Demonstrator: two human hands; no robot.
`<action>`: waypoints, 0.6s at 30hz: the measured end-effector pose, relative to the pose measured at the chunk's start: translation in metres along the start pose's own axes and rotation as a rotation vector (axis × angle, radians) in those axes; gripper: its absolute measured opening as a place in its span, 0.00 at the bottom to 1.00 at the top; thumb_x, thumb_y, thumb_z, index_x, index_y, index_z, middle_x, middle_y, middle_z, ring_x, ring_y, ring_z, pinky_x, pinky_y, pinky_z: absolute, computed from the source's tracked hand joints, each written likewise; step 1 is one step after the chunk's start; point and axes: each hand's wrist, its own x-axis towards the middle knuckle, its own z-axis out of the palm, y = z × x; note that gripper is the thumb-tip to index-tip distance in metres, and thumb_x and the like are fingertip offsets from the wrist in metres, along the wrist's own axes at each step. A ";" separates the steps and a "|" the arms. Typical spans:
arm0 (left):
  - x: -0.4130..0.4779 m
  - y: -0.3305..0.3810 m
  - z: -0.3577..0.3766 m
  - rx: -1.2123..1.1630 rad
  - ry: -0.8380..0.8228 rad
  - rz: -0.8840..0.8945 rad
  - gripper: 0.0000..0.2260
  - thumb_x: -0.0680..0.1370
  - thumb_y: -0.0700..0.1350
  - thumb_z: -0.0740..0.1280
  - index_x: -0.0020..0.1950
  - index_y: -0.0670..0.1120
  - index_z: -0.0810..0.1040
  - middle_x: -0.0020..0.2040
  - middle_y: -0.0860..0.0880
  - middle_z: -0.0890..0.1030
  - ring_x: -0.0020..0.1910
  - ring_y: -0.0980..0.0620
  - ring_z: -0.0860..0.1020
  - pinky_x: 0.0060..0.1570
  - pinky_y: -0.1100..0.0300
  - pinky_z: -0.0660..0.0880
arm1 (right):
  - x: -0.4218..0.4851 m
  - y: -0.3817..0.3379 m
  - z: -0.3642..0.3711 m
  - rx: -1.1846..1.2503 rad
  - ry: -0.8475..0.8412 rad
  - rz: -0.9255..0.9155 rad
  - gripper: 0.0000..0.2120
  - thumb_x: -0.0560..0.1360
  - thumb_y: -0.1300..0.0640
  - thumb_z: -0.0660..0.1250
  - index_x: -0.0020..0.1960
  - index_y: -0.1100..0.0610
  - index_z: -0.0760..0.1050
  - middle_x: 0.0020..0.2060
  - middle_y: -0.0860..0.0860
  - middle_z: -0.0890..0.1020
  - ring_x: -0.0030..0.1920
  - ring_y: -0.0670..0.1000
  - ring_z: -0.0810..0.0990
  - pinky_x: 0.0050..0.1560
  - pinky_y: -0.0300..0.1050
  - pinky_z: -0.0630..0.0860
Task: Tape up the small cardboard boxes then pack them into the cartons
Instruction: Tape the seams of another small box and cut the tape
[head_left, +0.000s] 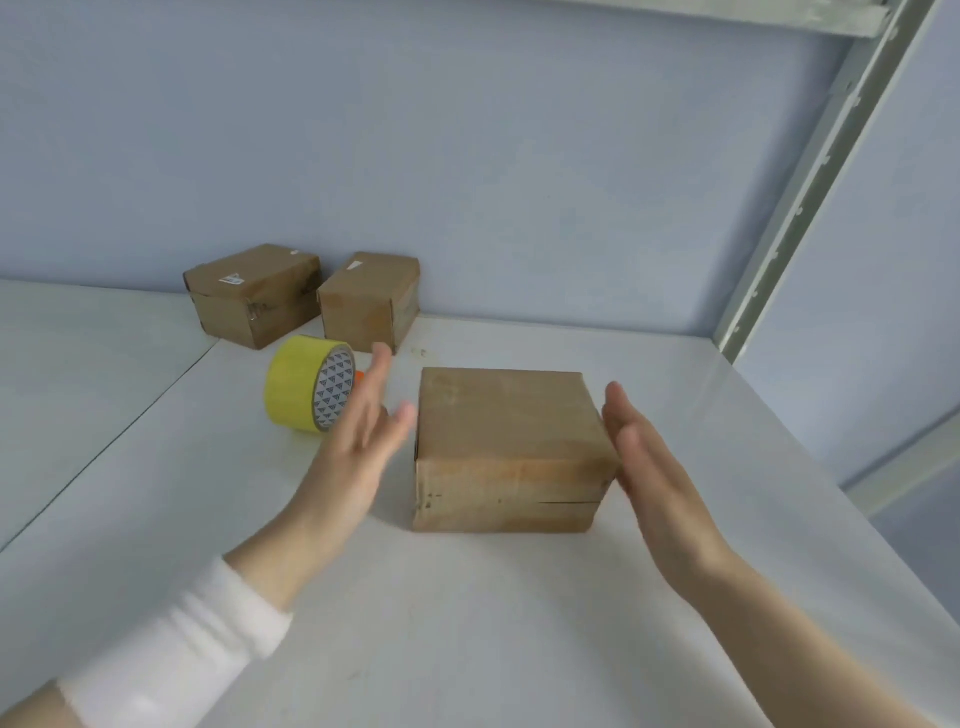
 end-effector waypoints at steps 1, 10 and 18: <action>0.006 0.003 0.002 -0.100 0.069 -0.105 0.23 0.82 0.47 0.56 0.76 0.50 0.54 0.74 0.61 0.55 0.73 0.62 0.55 0.71 0.66 0.52 | 0.006 -0.003 0.001 0.057 0.044 0.064 0.33 0.71 0.32 0.59 0.73 0.41 0.59 0.70 0.34 0.64 0.70 0.35 0.62 0.67 0.34 0.60; 0.004 0.000 0.035 -0.517 0.026 -0.427 0.25 0.80 0.50 0.59 0.76 0.55 0.57 0.58 0.58 0.78 0.52 0.62 0.78 0.43 0.64 0.78 | 0.023 0.001 0.023 0.330 0.094 0.391 0.20 0.76 0.38 0.57 0.45 0.49 0.83 0.42 0.49 0.86 0.41 0.47 0.85 0.34 0.41 0.78; 0.004 0.011 0.036 -0.426 0.055 -0.538 0.21 0.78 0.54 0.61 0.68 0.48 0.70 0.60 0.46 0.79 0.59 0.48 0.77 0.52 0.55 0.75 | 0.027 0.000 0.017 0.328 -0.012 0.333 0.15 0.77 0.44 0.57 0.57 0.48 0.77 0.44 0.47 0.86 0.43 0.46 0.84 0.34 0.38 0.79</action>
